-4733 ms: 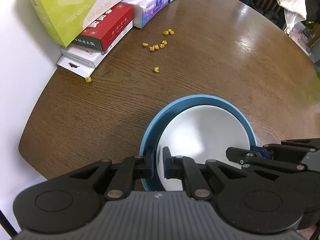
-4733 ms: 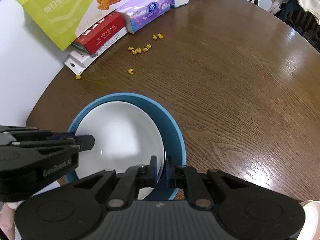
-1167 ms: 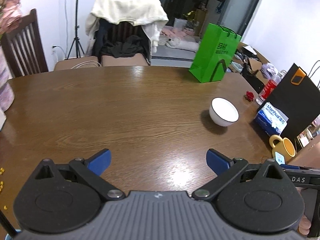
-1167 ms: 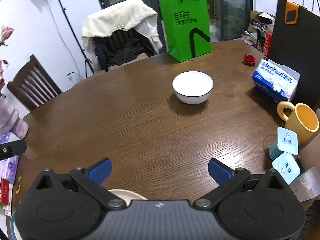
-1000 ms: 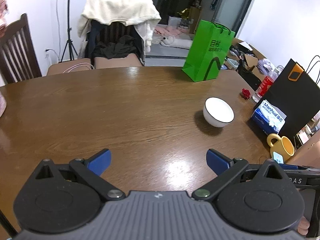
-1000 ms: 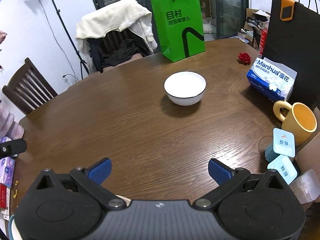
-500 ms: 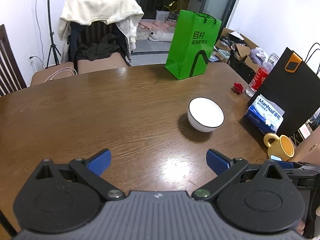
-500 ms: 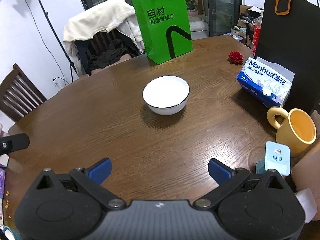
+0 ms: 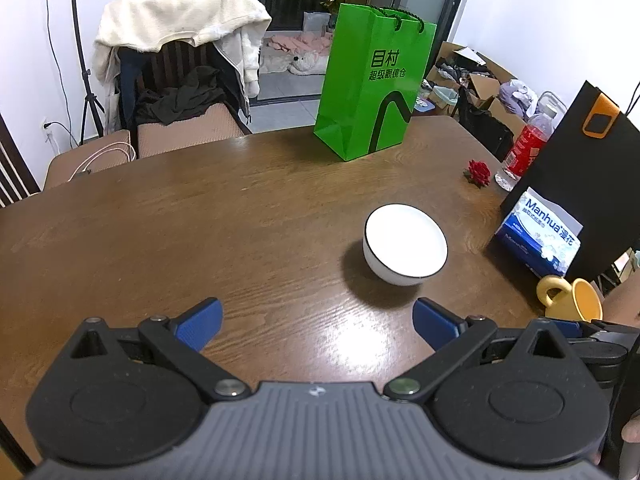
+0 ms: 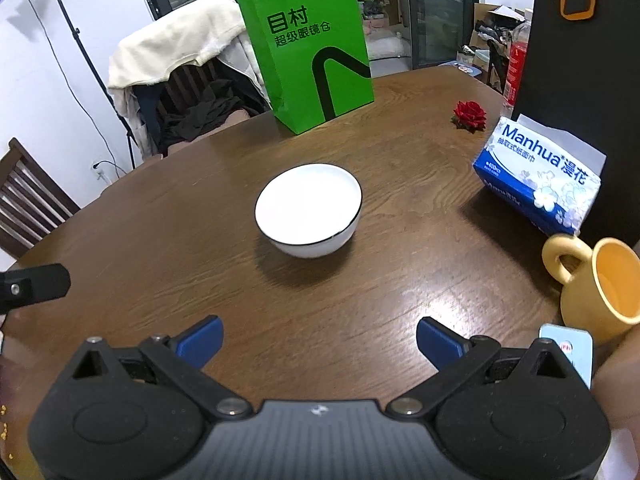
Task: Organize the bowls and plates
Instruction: 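Withdraw both tools and move toward the remaining white bowl, then lower both open grippers around the rim of the remaining white bowl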
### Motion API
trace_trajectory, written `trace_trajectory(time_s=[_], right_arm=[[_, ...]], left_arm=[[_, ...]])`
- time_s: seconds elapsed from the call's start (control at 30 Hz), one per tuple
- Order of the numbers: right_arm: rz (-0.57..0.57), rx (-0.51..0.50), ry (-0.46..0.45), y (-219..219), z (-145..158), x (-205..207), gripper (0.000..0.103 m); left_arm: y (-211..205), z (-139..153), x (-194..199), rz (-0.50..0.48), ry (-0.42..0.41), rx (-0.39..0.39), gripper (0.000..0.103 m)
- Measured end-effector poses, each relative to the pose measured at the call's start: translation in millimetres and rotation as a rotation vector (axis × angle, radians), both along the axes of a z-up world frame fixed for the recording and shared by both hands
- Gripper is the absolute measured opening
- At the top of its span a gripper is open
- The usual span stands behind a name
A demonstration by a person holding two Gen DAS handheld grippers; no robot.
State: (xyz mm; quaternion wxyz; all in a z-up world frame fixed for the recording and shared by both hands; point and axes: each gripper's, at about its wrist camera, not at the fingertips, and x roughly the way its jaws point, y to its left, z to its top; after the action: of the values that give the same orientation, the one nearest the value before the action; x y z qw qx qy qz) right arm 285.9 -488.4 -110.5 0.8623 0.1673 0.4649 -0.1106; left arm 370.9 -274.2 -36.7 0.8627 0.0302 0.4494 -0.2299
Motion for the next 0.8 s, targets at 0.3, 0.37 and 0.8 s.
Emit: trace_trajectory(time_s=[0.3,0.37,0.8], right_arm=[[-0.009,-0.016,-0.009,-20,-6,26,0.103],[-0.013,-0.014,-0.009,-26,-8,30,0.103],[-0.056,-0.007,0.011,-70,-20,67,0.103]], left_arm=[[-25,-9,26,0.018,0.007,0.003,0.103],[-30,-12,29,0.023,0.009,0.003,0.103],[-68,-41,67,0.066,0.059,0.023,0.103]])
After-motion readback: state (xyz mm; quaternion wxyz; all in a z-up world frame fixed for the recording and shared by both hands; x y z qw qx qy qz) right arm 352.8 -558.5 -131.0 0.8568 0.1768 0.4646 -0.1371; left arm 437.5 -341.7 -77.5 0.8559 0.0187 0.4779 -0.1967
